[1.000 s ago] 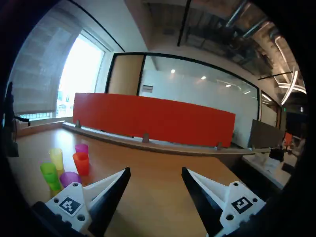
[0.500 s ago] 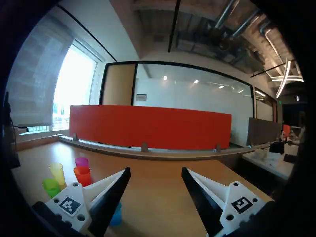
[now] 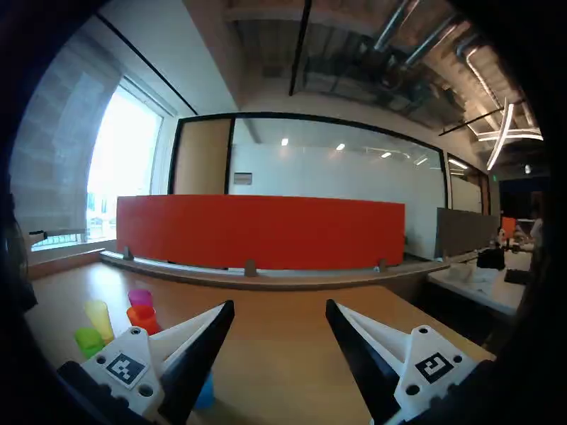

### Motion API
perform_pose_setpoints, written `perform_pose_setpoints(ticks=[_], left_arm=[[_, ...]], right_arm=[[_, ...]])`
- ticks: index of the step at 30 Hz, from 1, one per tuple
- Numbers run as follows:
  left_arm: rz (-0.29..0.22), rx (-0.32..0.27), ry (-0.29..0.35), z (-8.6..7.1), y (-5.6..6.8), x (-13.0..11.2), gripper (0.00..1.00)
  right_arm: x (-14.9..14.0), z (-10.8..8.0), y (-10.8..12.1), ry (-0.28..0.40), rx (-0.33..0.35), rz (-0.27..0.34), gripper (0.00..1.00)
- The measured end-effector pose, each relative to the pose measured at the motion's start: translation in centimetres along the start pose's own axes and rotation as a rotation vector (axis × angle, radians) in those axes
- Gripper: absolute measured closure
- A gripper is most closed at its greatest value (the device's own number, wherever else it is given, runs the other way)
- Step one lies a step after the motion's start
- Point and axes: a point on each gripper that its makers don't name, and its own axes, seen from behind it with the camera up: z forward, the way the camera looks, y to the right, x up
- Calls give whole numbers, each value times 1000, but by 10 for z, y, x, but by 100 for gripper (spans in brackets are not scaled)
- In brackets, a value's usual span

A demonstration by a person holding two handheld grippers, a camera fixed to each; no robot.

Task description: Pour water

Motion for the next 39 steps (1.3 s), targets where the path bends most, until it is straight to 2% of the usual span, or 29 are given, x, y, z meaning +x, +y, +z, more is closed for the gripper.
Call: perform_pose_setpoints(ticks=[6,15,21,26,34,39], left_arm=[[18,28,14,-1,-1,-5,7],[57,94,18,-5,-15,-20,7],[52,99,-1,-7,-14,-41,7],[47,93,0,-7,-10,-46,7],[48,92,2,-9,-3,-54,7],[50,88,-7,-8,3,-63,7]], right_arm=[[1,3,2,-15,-14,4,0],[6,7,-2,-25,-13,19,0],[1,10,-10,-43,-19,-11,0],[2,11,-17,-47,-16,-27,0],[12,11,-12,-32,-23,3,0],[13,9,-6,-32,-32,-2,0]])
